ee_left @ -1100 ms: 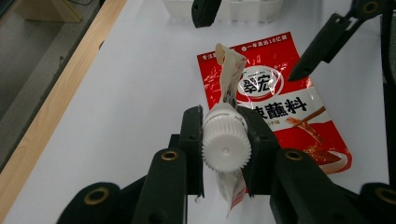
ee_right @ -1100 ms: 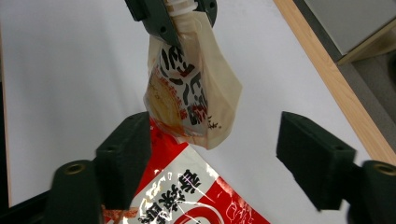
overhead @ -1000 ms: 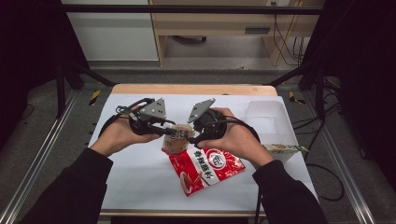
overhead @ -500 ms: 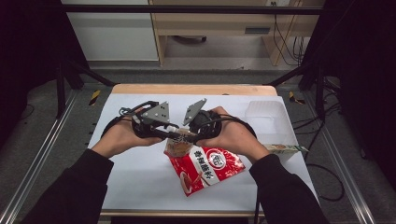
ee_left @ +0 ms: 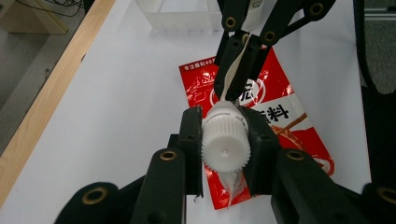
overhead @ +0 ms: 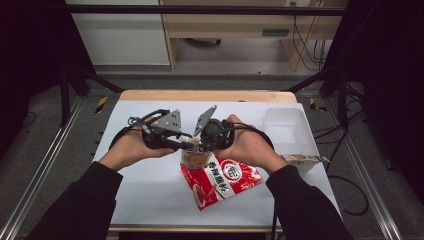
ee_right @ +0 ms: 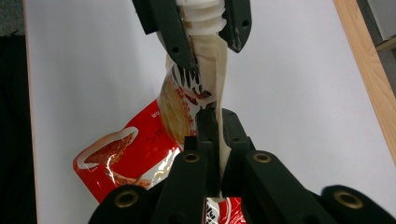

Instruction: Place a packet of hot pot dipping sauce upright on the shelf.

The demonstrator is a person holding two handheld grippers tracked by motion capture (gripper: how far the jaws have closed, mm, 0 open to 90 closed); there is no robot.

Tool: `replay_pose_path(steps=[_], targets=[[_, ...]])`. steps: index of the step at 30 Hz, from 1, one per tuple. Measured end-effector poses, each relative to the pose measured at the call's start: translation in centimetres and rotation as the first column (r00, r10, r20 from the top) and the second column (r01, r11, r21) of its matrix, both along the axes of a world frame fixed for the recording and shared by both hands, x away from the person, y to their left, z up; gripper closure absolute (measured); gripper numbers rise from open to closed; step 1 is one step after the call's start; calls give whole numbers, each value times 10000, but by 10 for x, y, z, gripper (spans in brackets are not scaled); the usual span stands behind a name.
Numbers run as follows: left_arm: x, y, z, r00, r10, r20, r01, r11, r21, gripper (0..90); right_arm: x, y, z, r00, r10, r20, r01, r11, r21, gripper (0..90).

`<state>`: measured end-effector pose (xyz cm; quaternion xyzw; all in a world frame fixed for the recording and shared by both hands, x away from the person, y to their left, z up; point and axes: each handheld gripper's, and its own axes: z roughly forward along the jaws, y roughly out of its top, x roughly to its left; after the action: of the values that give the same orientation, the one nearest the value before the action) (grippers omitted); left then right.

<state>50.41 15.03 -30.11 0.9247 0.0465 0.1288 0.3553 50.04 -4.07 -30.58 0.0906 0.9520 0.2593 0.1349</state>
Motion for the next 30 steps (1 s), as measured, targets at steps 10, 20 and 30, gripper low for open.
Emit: replay_pose_path(steps=[10,20,30], targets=[[-6,11,-15,9976,665,-169,-678,9930,-972,236,4,-4,13,9994,92,335,-79,9992,-387,900],[-10,44,-37,9783,1958,-680,-2039,9683,-1442,108,6,-21,24,9978,-190,639,223,9984,-517,899],[-16,62,-51,9675,2415,-756,-2511,9532,-1686,91,7,-37,24,9965,-347,760,383,9982,-459,898]])
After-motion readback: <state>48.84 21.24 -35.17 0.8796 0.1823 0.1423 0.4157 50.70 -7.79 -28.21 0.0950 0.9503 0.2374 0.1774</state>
